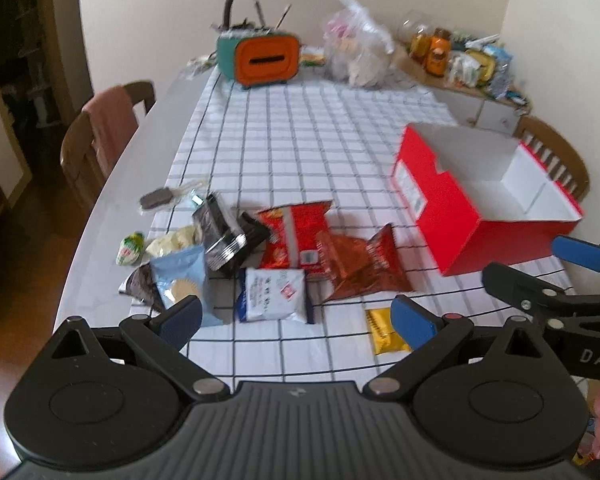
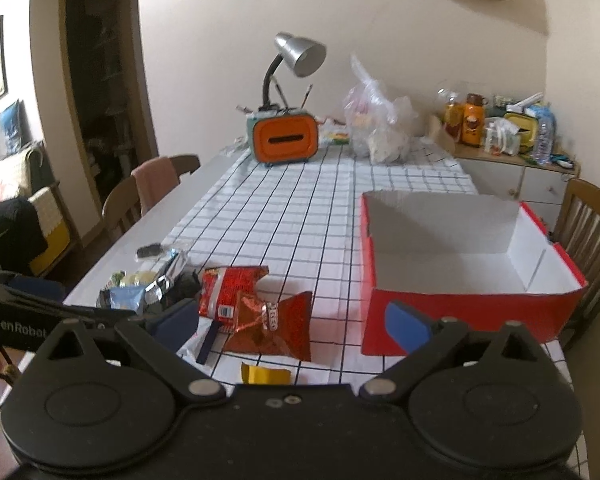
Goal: Organize snacks
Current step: 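Grasp the white milk-biscuit pack with the left tool while the right tool grasps the yellow packet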
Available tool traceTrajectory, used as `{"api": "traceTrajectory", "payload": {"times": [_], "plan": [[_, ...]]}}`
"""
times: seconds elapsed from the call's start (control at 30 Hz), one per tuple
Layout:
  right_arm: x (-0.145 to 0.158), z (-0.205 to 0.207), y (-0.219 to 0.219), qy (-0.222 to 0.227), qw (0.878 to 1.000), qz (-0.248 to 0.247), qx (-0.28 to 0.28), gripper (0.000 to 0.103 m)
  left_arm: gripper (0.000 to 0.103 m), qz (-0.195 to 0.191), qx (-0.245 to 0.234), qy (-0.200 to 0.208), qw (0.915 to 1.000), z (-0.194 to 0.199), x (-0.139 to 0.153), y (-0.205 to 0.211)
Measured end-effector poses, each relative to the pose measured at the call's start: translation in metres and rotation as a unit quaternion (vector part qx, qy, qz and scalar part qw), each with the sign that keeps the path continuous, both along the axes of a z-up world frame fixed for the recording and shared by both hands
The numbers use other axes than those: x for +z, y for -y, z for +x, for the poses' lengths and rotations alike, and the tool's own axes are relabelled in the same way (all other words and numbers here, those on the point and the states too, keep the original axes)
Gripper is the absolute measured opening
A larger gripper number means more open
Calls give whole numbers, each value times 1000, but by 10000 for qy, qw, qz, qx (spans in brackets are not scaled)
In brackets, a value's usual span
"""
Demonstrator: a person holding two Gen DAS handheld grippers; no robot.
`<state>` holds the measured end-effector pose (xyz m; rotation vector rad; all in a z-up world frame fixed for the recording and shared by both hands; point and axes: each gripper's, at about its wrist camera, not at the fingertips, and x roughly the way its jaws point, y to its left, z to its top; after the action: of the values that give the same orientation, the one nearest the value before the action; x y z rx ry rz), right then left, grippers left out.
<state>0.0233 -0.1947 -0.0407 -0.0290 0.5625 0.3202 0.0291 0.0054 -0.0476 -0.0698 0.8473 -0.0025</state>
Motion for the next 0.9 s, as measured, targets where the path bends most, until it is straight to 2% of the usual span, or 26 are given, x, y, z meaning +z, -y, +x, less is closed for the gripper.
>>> {"api": "traceTrajectory", "payload": {"times": [0.23, 0.37, 0.53, 0.6, 0.73, 0.9], "plan": [[-34, 29, -3, -487, 9983, -246, 221, 95, 101, -4, 95, -428, 9990, 18, -29, -12], [-55, 43, -12, -758, 9948, -423, 536, 92, 101, 39, 49, -435, 9990, 26, -38, -12], [-77, 56, -25, -1018, 9850, -714, 1196, 88, 101, 77, 65, -568, 9983, 43, -51, -13], [-85, 62, -30, -1149, 9815, -805, 1303, 87, 100, 111, 52, -649, 9978, 50, -59, -11], [-97, 72, -37, -1468, 9769, -796, 1334, 83, 100, 196, -12, -734, 9971, 64, -71, -6], [-107, 86, -39, -1982, 9725, -577, 1082, 79, 98, 205, -112, -823, 9963, 85, -81, -3]]}}
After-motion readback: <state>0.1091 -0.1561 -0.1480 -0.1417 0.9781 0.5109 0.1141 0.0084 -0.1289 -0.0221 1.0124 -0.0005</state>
